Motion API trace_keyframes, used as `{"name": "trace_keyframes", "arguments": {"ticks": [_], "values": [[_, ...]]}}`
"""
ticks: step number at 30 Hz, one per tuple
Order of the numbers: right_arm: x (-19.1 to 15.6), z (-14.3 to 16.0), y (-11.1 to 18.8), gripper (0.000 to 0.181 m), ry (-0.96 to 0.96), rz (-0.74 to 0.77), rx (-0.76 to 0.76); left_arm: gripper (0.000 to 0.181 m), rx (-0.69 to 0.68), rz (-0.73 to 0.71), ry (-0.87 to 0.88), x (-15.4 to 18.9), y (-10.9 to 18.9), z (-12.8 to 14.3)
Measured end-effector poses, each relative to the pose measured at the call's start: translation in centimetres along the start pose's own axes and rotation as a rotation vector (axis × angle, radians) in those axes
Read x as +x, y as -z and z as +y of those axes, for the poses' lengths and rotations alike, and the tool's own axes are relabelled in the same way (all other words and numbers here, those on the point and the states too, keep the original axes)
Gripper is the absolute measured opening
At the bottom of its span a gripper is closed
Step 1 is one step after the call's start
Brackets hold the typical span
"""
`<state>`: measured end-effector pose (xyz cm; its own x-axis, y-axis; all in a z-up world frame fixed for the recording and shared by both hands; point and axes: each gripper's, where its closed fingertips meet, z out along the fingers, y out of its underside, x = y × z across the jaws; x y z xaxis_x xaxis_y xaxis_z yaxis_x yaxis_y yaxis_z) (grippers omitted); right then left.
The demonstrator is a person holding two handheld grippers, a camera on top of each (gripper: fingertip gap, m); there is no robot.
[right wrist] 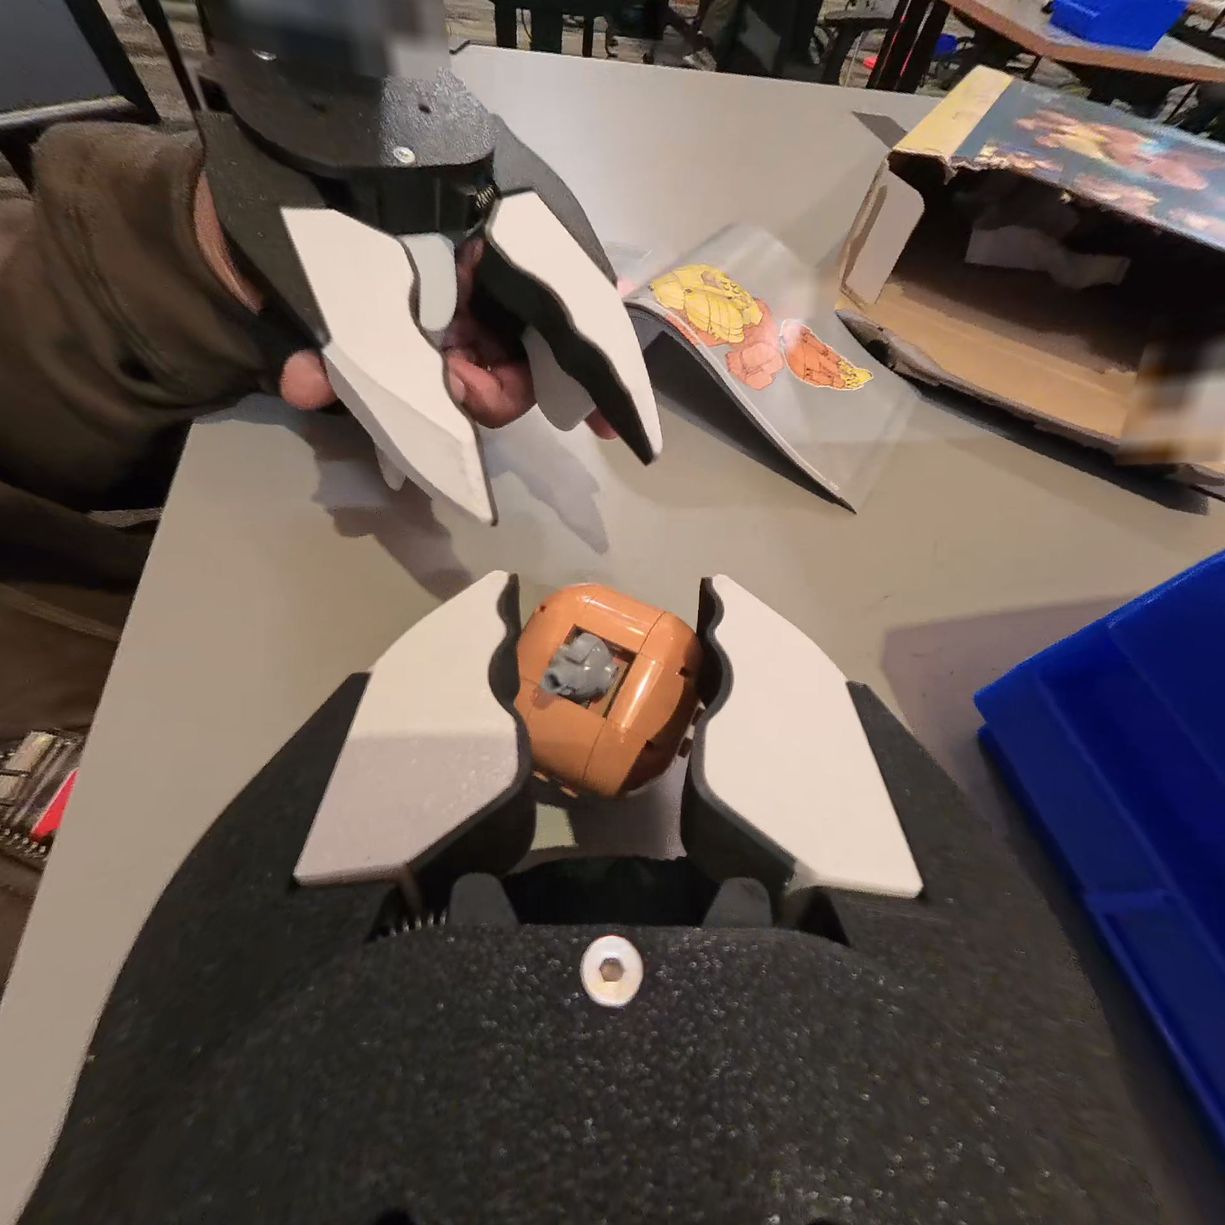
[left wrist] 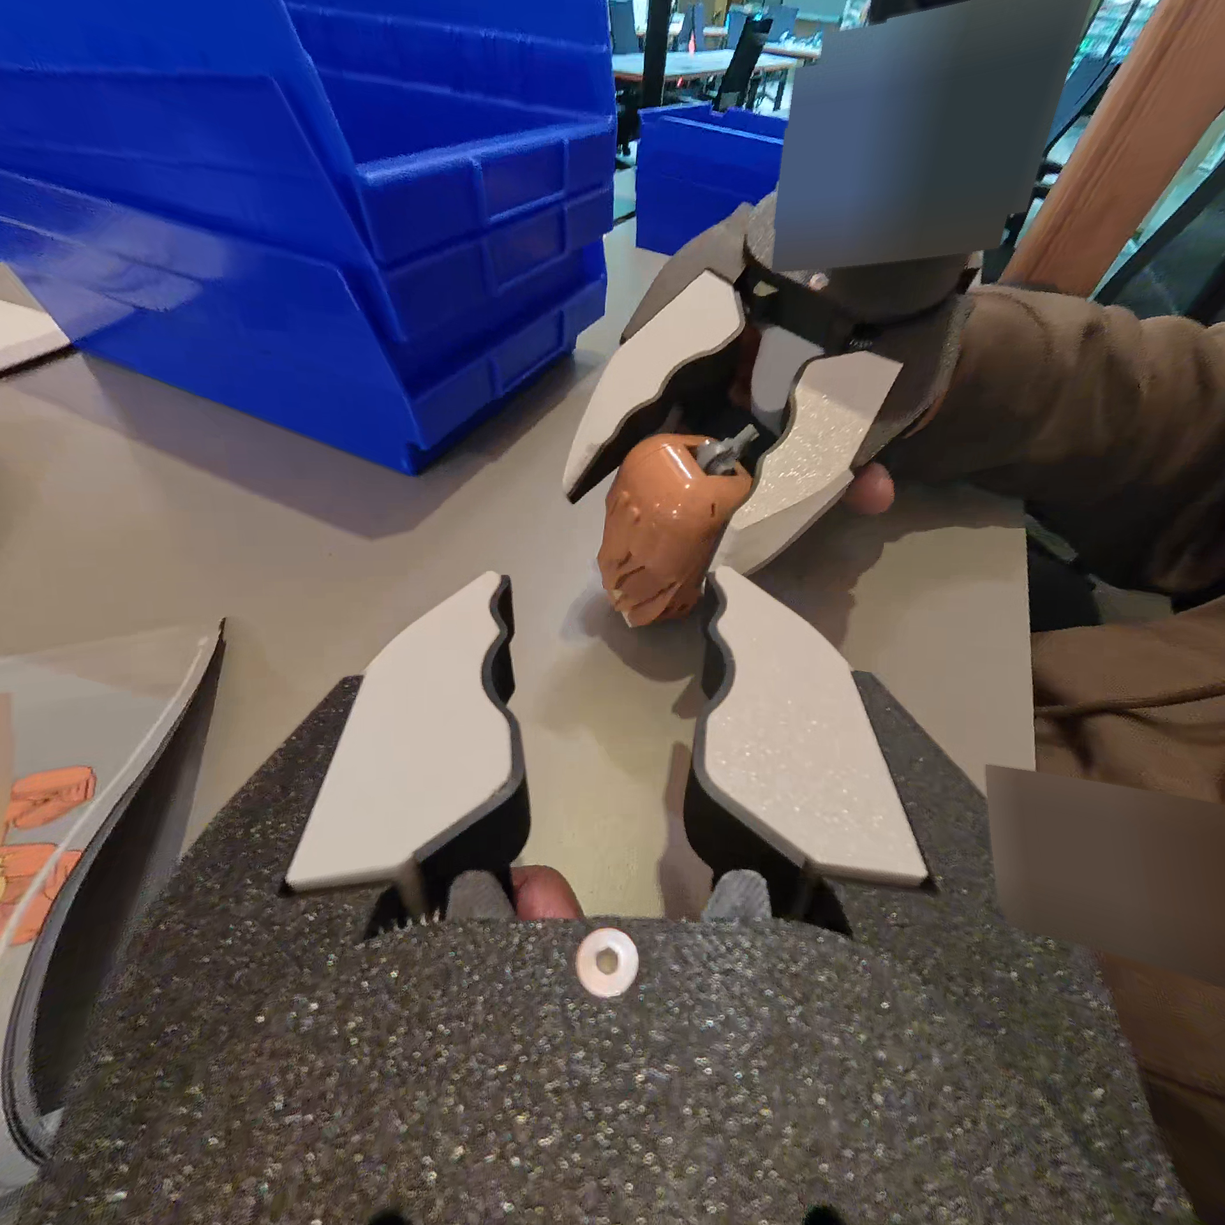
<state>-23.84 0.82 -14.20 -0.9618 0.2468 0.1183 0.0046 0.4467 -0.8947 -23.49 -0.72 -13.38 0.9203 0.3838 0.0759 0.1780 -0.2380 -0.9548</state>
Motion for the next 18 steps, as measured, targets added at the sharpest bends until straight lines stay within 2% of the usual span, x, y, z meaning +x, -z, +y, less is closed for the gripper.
{"name": "trace_keyframes", "arguments": {"ticks": [6, 8, 13, 18], "values": [[-0.2, 0.8, 0.2, 0.050, 0.033, 0.024, -0.061, 0.055, -0.056, -0.009, -0.039, 0.3, -0.5, 0.7], [0.0, 1.9, 0.4, 0.040, 0.061, 0.072, -0.128, 0.055, -0.075, -0.012, -0.059, 0.5, -0.7, 1.0], [0.1, 2.1, 1.9, 0.050, -0.003, 0.150, -0.119, 0.055, -0.136, -0.028, -0.082, 0.6, -1.2, 1.8], [0.2, 2.7, 2.5, 0.063, -0.118, 0.145, -0.146, 0.055, -0.206, -0.037, -0.034, 0.7, -1.3, 2.8]]}}
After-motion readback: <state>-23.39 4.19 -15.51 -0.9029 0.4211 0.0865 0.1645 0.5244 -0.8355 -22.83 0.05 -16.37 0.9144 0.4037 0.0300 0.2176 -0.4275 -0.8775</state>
